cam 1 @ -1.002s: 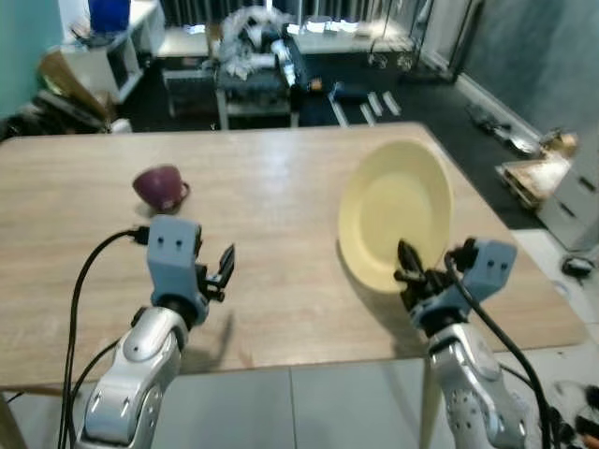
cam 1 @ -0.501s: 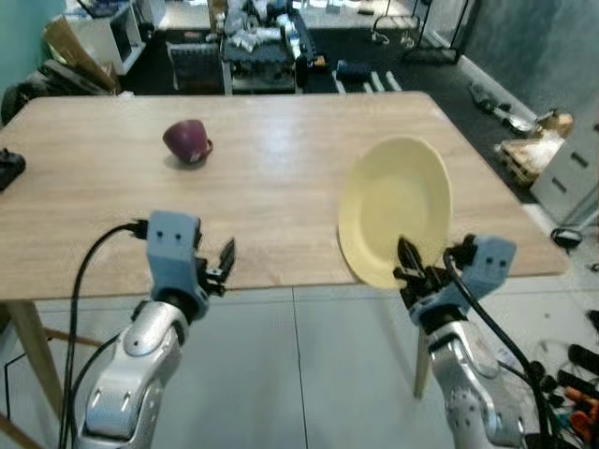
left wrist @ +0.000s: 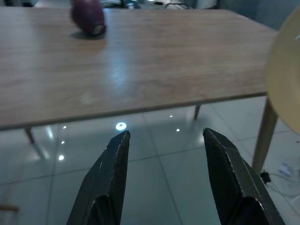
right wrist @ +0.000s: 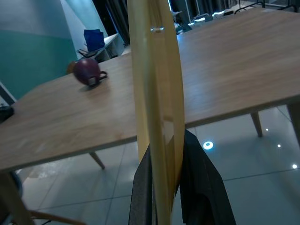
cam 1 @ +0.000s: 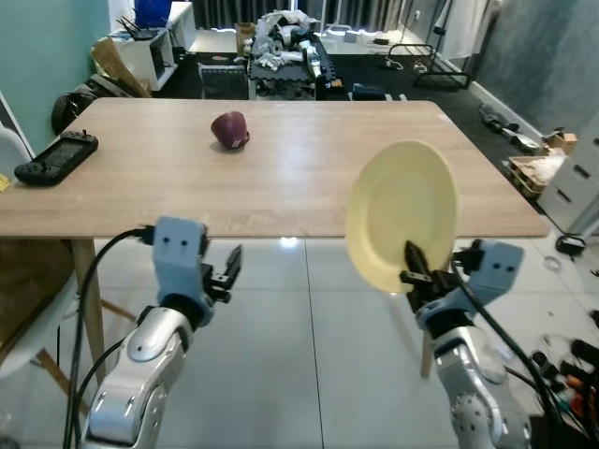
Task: Setting the table
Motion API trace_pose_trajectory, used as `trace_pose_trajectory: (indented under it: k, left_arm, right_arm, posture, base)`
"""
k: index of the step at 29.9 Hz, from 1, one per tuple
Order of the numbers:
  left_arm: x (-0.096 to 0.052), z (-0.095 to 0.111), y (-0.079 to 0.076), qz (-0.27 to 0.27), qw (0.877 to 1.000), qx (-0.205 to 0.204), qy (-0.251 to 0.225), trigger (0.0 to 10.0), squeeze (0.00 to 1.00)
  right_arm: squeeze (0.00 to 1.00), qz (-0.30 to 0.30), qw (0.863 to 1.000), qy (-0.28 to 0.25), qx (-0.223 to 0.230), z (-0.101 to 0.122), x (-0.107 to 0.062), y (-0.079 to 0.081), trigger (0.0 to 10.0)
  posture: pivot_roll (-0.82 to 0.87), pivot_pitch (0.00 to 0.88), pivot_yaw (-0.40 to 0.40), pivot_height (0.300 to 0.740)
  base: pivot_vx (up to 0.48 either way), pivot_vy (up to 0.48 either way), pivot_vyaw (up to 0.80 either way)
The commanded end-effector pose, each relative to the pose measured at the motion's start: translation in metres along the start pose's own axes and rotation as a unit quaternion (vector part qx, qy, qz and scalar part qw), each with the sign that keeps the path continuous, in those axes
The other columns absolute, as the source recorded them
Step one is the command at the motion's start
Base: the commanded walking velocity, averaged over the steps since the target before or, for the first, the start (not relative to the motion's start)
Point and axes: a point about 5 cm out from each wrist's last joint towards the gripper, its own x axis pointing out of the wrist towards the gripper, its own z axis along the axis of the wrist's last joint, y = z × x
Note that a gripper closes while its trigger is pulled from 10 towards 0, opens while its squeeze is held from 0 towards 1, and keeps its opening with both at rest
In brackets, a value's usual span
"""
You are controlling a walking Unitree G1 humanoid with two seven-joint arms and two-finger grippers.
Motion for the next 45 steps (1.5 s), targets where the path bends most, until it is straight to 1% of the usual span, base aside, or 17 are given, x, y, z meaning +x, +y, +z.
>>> trace_pose_trajectory:
  k: [1, 9, 20, 22, 24, 27, 28, 29, 30, 32, 33, 35, 37, 39, 40, 43, 45]
  left_arm:
    - [-0.001, -0.004, 0.001, 0.003, 1.0, 0.002, 0.008, 10.0, 0.0]
    - [-0.001, -0.004, 0.001, 0.003, 1.0, 0.0, 0.009, 10.0, 0.0]
    - [0.0, -0.006, 0.001, 0.003, 1.0, -0.004, 0.013, 10.0, 0.0]
    - [0.0, -0.008, 0.001, 0.001, 1.0, -0.004, 0.018, 10.0, 0.0]
    - [-0.001, -0.016, -0.001, -0.007, 0.999, 0.001, 0.04, 10.0, 0.0]
    - [-0.008, -0.04, -0.003, -0.024, 0.996, 0.025, 0.082, 10.0, 0.0]
    - [-0.012, -0.053, -0.001, -0.023, 0.993, 0.043, 0.106, 10.0, 0.0]
    - [-0.018, -0.067, 0.001, -0.025, 0.989, 0.067, 0.13, 10.0, 0.0]
    - [-0.018, -0.067, 0.001, -0.025, 0.989, 0.067, 0.13, 10.0, 0.0]
    - [-0.029, -0.089, 0.005, -0.03, 0.98, 0.107, 0.166, 10.0, 0.0]
    - [-0.029, -0.089, 0.005, -0.03, 0.98, 0.107, 0.166, 10.0, 0.0]
    - [-0.04, -0.107, 0.008, -0.039, 0.97, 0.124, 0.203, 10.0, 0.0]
    - [-0.048, -0.12, 0.009, -0.037, 0.965, 0.122, 0.229, 10.0, 0.0]
    - [-0.053, -0.126, 0.011, -0.034, 0.963, 0.121, 0.239, 10.0, 0.0]
    - [-0.053, -0.126, 0.011, -0.034, 0.963, 0.121, 0.239, 10.0, 0.0]
    - [-0.061, -0.137, 0.009, -0.051, 0.96, 0.116, 0.25, 10.0, 0.0]
    - [-0.061, -0.14, 0.009, -0.057, 0.961, 0.114, 0.247, 10.0, 0.0]
  right_arm:
    - [0.0, 0.0, 1.0, -0.003, -0.002, 0.001, -0.001, 0.0, 10.0]
    - [0.0, 0.0, 1.0, -0.002, -0.003, 0.0, -0.001, 0.0, 10.0]
    - [0.0, -0.003, 1.0, 0.007, 0.003, -0.002, -0.001, -0.002, 10.0]
    - [0.0, -0.004, 1.0, 0.01, 0.002, -0.003, -0.002, -0.003, 10.0]
    - [0.0, -0.003, 1.0, 0.025, -0.003, -0.009, -0.004, -0.005, 10.0]
    - [0.0, 0.007, 0.997, 0.077, -0.024, -0.031, -0.014, -0.011, 10.0]
    - [0.0, 0.003, 0.995, 0.101, -0.024, -0.043, -0.02, -0.015, 10.0]
    - [0.0, -0.01, 0.992, 0.126, -0.029, -0.055, -0.028, -0.022, 10.0]
    - [0.0, -0.01, 0.992, 0.126, -0.029, -0.055, -0.028, -0.022, 10.0]
    - [0.0, -0.036, 0.986, 0.162, -0.032, -0.073, -0.041, -0.035, 10.0]
    - [0.0, -0.036, 0.986, 0.162, -0.032, -0.073, -0.041, -0.035, 10.0]
    - [0.0, -0.071, 0.978, 0.194, -0.027, -0.088, -0.056, -0.05, 10.0]
    - [0.0, -0.097, 0.97, 0.221, -0.028, -0.1, -0.069, -0.061, 10.0]
    - [0.0, -0.114, 0.964, 0.239, -0.027, -0.108, -0.078, -0.068, 10.0]
    - [0.0, -0.114, 0.964, 0.239, -0.027, -0.108, -0.078, -0.068, 10.0]
    - [0.0, -0.118, 0.953, 0.274, -0.048, -0.123, -0.097, -0.073, 10.0]
    - [0.0, -0.118, 0.95, 0.284, -0.05, -0.128, -0.103, -0.073, 10.0]
  posture:
    - [0.15, 0.096, 0.045, 0.74]
    - [0.15, 0.096, 0.045, 0.74]
    - [0.15, 0.097, 0.044, 0.74]
    - [0.15, 0.097, 0.044, 0.74]
    - [0.15, 0.097, 0.044, 0.74]
    - [0.15, 0.097, 0.044, 0.74]
    - [0.15, 0.097, 0.041, 0.74]
    - [0.15, 0.099, 0.038, 0.74]
    - [0.15, 0.099, 0.038, 0.74]
    - [0.15, 0.099, 0.037, 0.74]
    - [0.15, 0.099, 0.037, 0.74]
    - [0.15, 0.101, 0.035, 0.74]
    - [0.15, 0.101, 0.031, 0.74]
    - [0.15, 0.1, 0.03, 0.74]
    - [0.15, 0.1, 0.03, 0.74]
    - [0.15, 0.097, 0.029, 0.74]
    - [0.14, 0.096, 0.033, 0.74]
  base:
    - [0.0, 0.0, 0.0]
    - [0.0, 0.0, 0.0]
    - [0.0, 0.0, -0.8]
    - [0.0, 0.0, -0.8]
    - [0.0, 0.0, -0.8]
    - [0.0, 0.0, -0.8]
    - [0.0, 0.0, -0.8]
    - [0.0, 0.0, -0.8]
    - [0.0, 0.0, -0.8]
    - [0.0, 0.0, -0.8]
    - [0.0, 0.0, -0.8]
    - [0.0, 0.0, -0.8]
    - [0.0, 0.0, -0.8]
    - [0.0, 0.0, -0.8]
    - [0.0, 0.0, -0.8]
    - [0.0, 0.0, -0.8]
    - [0.0, 0.0, -0.8]
